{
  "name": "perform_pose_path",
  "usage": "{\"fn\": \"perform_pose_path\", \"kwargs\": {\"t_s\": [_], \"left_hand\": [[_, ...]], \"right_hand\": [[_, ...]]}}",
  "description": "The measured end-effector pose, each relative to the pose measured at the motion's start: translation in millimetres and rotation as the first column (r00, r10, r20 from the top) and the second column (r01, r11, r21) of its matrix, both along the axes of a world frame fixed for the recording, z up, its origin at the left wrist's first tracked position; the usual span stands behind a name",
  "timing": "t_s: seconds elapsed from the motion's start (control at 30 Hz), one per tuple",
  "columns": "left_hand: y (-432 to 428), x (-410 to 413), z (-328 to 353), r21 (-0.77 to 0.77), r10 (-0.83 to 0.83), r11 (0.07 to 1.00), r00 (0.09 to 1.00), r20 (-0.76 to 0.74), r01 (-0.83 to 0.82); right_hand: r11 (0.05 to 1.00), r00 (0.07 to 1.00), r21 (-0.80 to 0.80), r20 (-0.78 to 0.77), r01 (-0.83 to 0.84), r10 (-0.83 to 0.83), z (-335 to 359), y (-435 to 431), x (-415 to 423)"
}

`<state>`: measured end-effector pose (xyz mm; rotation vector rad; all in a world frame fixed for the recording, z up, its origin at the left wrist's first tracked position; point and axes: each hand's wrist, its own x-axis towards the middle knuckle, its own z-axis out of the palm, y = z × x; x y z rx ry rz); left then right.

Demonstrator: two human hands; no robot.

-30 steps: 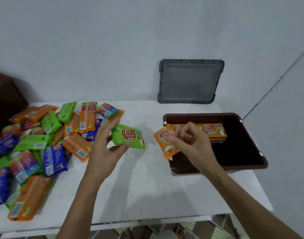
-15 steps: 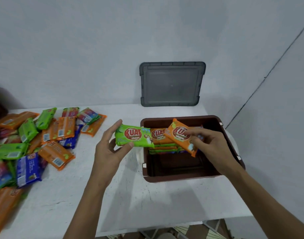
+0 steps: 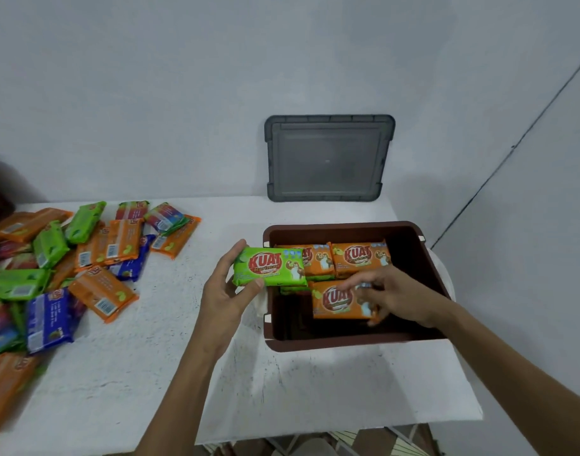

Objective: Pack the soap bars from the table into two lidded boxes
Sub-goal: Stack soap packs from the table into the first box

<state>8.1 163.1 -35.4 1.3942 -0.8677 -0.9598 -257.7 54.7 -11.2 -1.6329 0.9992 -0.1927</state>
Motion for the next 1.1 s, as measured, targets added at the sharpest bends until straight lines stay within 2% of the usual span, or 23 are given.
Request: {"fn": "perform_pose_path", "kwargs": {"t_s": [0.1,0.2,0.4,0.47,0.53,0.6,0.67,0.73,0.8,0.9,0.97,1.1], "left_hand": [[-0.4,-0.3,0.3,0.008,0.006,1.000,1.000,0.014,-0.006],[-1.5,-1.0,1.0,0.020,0.007,1.000,1.000,0.011,-0.007],[-1.1,0.1,1.1,0.021,0.001,1.000,1.000,0.006,-0.001],[-1.2,0.8,1.0,0.017,-0.009,1.000,1.000,0.007,0.009],[-1.4,0.7,1.1,0.014,-0.018,1.000,1.000,0.008,0.018],[-1.3,1.5,1.3,0.016,-0.023,1.000,1.000,0.009,0.023],[-2.0,2.0,1.4,0.020,-0.023,1.000,1.000,0.007,0.023],[-2.4,1.7,1.3,0.023,-0.024,0.999,1.000,0.006,0.023],[-1.8,2.1,1.0,0.025,-0.024,0.999,1.000,0.005,0.024],[-1.3,2.5,1.3,0.026,-0.024,0.999,1.000,0.005,0.024],[-1.6,2.9,1.4,0.023,-0.027,0.999,1.000,0.005,0.026],[-2.4,2.1,1.7,0.029,-0.028,0.999,0.999,0.027,0.027]], "right_hand": [[0.995,0.988,0.000,-0.118,-0.096,0.095,-13.1,-2.3,17.1],[0.996,0.984,0.036,-0.156,-0.081,0.085,-26.8,-6.1,32.1],[0.969,0.937,-0.164,-0.329,-0.183,0.122,-39.2,-13.5,45.0],[0.959,0.921,-0.181,-0.362,-0.217,0.140,-38.4,-14.0,44.7],[0.995,0.963,-0.015,-0.253,-0.103,0.096,-34.2,-14.9,40.6],[0.973,0.995,0.227,-0.102,0.045,-0.022,-30.9,-12.3,36.9],[0.934,0.994,0.342,-0.039,0.106,-0.099,-31.9,-10.1,37.0],[0.921,0.993,0.371,-0.025,0.117,-0.116,-35.7,-8.5,42.2],[0.948,0.996,0.308,-0.069,0.083,-0.064,-39.3,-8.2,50.0],[0.994,0.954,-0.017,-0.284,-0.107,0.098,-41.5,-8.6,60.1],[0.953,0.899,-0.182,-0.411,-0.241,0.149,-42.9,-6.7,65.8],[0.879,0.851,-0.325,-0.503,-0.349,0.152,-47.3,-2.1,67.7]]}}
